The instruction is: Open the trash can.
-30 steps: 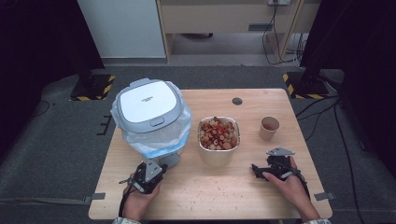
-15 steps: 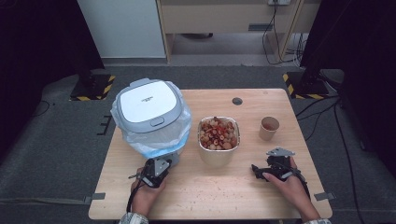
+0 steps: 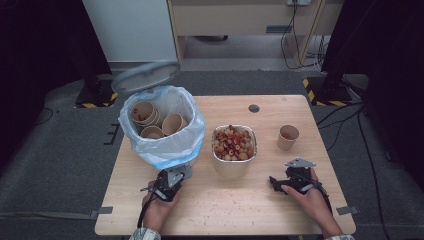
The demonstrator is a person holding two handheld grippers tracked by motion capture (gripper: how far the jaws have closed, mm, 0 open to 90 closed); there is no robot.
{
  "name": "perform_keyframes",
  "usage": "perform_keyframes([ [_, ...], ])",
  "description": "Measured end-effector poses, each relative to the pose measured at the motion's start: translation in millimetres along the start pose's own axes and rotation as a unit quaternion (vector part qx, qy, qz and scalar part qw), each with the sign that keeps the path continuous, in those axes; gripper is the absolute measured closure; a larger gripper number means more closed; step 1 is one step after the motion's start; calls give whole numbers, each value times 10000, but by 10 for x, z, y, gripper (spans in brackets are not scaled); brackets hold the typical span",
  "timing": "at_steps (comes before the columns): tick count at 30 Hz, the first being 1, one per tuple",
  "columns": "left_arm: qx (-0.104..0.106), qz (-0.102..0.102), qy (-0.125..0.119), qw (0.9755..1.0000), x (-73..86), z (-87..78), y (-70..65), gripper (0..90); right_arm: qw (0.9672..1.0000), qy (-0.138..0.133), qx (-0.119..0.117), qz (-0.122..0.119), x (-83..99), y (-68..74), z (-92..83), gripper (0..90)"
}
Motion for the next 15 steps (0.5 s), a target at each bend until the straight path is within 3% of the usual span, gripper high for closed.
perform_keyframes([
  [9, 105, -200, 55, 9997, 6, 10, 31, 898, 10000, 2, -13, -3, -2, -2, 0, 6],
  [15, 103, -188, 51, 9998, 7, 10, 31, 898, 10000, 3, -36, -14, -2, -5, 0, 6],
])
Point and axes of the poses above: each handheld gripper's, and its own axes: z roughly forward along the jaws, x roughly out of its underside, y roughly to its left, the point moved 2 cm from there along z, roughly forward along the jaws, and after that the axes turned 13 degrees about -x, right-handed, at the moved point
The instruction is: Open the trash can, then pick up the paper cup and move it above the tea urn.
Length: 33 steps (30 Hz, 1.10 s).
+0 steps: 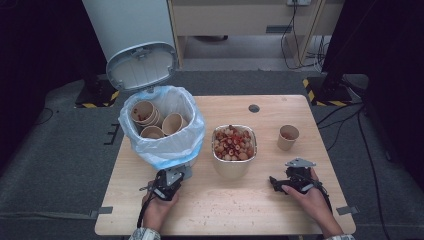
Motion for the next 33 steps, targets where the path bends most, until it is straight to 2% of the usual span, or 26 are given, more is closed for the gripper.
perform_keyframes([
  [10, 27, -29, 4, 10000, 2, 1, 7, 898, 10000, 2, -1, -8, 0, -1, -1, 6],
  [15, 14, -15, 16, 10000, 0, -1, 4, 898, 9999, 71, -114, -83, -2, -26, -16, 10],
  [18, 21, -30, 5, 10000, 1, 1, 6, 898, 9998, 138, -130, -93, -16, -54, -39, 49],
  [24, 13, -31, -2, 10000, 4, 0, 3, 898, 9999, 5, 112, -9, -48, -110, -96, 89],
  [28, 46, -32, -11, 10000, 6, 1, 10, 898, 9998, -104, 175, 44, -66, -135, -130, 107],
  [29, 52, -44, -3, 10000, 5, 1, 13, 898, 9994, -185, 251, 141, -82, -152, -149, 121],
  [33, 26, -14, -3, 10000, 2, 1, 6, 898, 9985, -287, 409, 242, -116, -184, -186, 136],
])
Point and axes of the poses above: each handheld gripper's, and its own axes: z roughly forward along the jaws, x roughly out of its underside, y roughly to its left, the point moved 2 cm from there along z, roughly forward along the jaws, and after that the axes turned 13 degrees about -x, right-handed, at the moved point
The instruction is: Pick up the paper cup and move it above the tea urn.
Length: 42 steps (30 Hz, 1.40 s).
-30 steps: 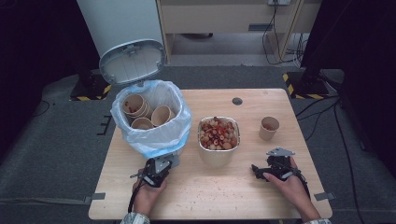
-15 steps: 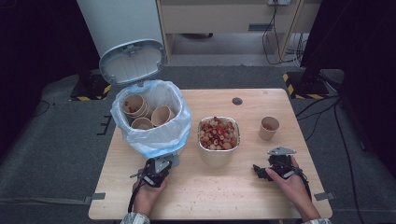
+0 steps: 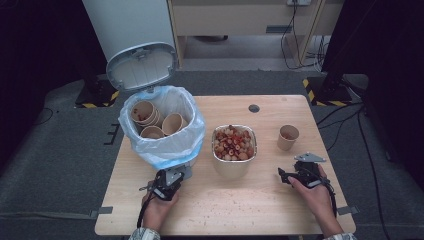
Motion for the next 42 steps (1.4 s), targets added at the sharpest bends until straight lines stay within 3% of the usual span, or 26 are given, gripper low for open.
perform_keyframes([
  [7, 3, -7, 3, 10000, 0, 0, 1, 898, 9997, -137, 196, 9, -177, -48, -102, 114],
  [10, 11, -5, 4, 10000, 0, 0, 2, 898, 9997, -111, 207, -16, -247, -80, -115, 106],
  [13, 20, -14, 7, 10000, 0, 0, 4, 898, 9997, -162, 125, 117, -374, -125, -114, 86],
  [18, 17, -14, 4, 10000, 0, 0, 3, 898, 9993, -261, 109, 229, -555, -257, 44, 66],
  [25, 22, -14, 1, 10000, 1, 0, 4, 898, 9992, -328, 168, 185, -678, -367, 239, 71],
  [29, 7, -3, -2, 10000, 0, -1, 0, 898, 9984, -456, 126, 311, -711, -432, 322, 104],
  [32, 13, -6, -1, 10000, 0, -1, 2, 898, 9977, -528, 243, 349, -721, -475, 383, 161],
  [37, -19, 36, -3, 10000, -3, -3, -7, 898, 9974, -610, 202, 331, -719, -497, 467, 165],
  [40, -17, 15, -3, 10000, -1, -5, -6, 898, 9958, -797, 143, 433, -708, -535, 531, 199],
  [42, -17, 22, -3, 10000, -1, -6, -6, 898, 9951, -900, 167, 364, -710, -546, 536, 236],
])
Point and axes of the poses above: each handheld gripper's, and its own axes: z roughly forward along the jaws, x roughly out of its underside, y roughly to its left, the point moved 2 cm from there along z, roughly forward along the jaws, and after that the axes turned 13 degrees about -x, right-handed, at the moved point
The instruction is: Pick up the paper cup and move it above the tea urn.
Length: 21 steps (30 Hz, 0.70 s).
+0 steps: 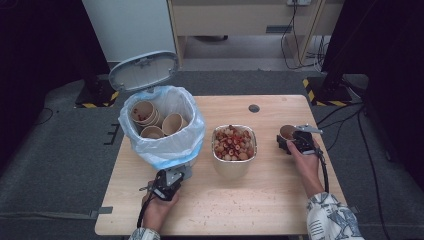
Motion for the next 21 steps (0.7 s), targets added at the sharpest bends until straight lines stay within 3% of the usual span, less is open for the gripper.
perform_keyframes([
  [9, 10, -16, -17, 10000, 0, -1, -1, 899, 9991, -3, -185, -392, -37, 47, -89, 277],
  [14, 8, -8, -9, 10000, -1, -2, -1, 898, 9975, -15, -304, -639, -117, 111, -181, 279],
  [15, 10, -12, -10, 10000, 0, -2, -1, 899, 9964, -4, -337, -781, -174, 135, -233, 279],
  [21, 12, -10, -11, 10000, 0, -2, -1, 899, 9942, -1, -415, -991, -307, 173, -342, 279],
])
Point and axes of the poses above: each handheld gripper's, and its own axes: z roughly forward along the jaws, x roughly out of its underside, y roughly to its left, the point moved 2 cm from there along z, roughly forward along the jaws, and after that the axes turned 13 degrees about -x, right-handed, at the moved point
